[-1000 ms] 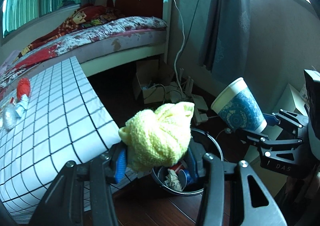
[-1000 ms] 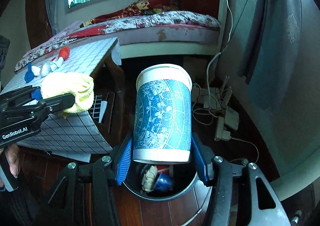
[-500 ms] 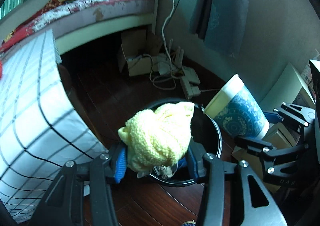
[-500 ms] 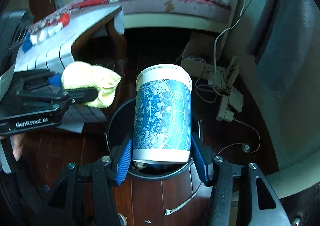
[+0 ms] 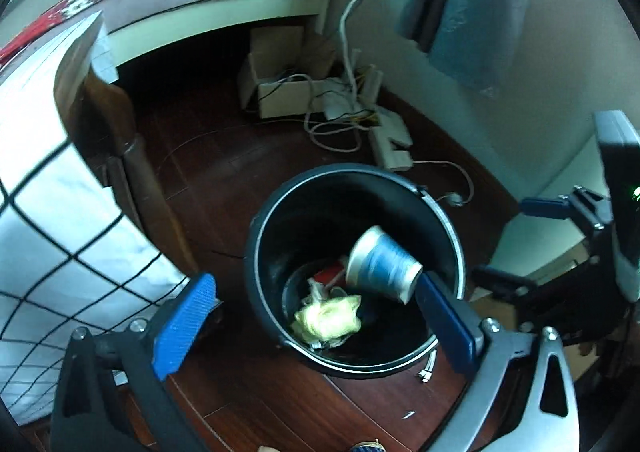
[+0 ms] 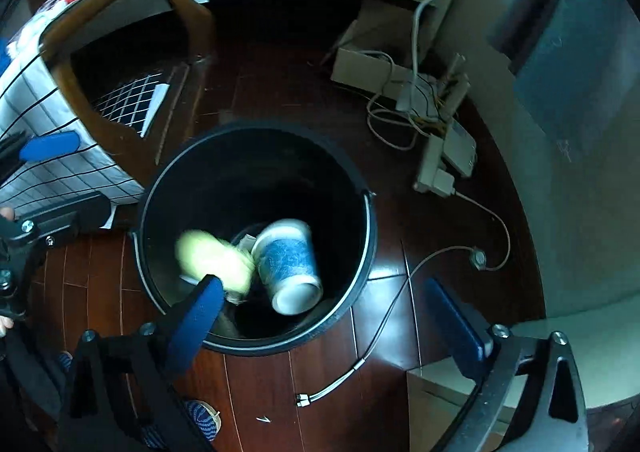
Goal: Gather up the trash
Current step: 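Open the left tool over the bin while the right tool opens to drop the cup, then move both tools back from the bin to the table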
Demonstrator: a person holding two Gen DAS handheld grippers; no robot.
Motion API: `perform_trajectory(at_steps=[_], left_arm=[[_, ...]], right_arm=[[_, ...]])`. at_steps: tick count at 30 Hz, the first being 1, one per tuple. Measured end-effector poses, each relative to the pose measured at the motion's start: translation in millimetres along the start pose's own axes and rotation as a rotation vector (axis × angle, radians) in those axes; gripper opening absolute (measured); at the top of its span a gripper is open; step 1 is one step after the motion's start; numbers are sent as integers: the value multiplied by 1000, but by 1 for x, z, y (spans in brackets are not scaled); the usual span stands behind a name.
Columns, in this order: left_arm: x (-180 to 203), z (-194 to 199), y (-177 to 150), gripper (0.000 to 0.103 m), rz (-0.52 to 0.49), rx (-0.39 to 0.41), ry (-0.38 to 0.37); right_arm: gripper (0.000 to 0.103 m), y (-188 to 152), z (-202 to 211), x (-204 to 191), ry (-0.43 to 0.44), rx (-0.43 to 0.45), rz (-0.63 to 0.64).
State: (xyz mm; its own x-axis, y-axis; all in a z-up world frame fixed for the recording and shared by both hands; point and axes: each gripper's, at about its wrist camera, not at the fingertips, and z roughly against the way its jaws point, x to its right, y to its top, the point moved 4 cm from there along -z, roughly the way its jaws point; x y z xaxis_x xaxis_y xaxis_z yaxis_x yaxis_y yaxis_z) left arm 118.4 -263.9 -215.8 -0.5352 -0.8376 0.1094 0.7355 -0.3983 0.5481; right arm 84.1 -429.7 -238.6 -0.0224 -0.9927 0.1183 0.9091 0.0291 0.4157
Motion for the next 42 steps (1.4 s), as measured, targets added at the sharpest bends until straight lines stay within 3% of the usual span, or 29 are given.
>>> perform_trajectory(at_steps=[9,23,33,42], left_arm=[[-6,16,3,102,-7,55,64],[-18,57,1,102,3,125,117],[-35,102,0,102,39,218,156],[-65,147,5,102,82,307,200]], right_arm=[[102,2,12,-6,-49,28,18],[102,16,52,-19,-74,147,-12],[102,35,93,-34,-58,300,-59],[102,56,124,-72,-28,412,-34]])
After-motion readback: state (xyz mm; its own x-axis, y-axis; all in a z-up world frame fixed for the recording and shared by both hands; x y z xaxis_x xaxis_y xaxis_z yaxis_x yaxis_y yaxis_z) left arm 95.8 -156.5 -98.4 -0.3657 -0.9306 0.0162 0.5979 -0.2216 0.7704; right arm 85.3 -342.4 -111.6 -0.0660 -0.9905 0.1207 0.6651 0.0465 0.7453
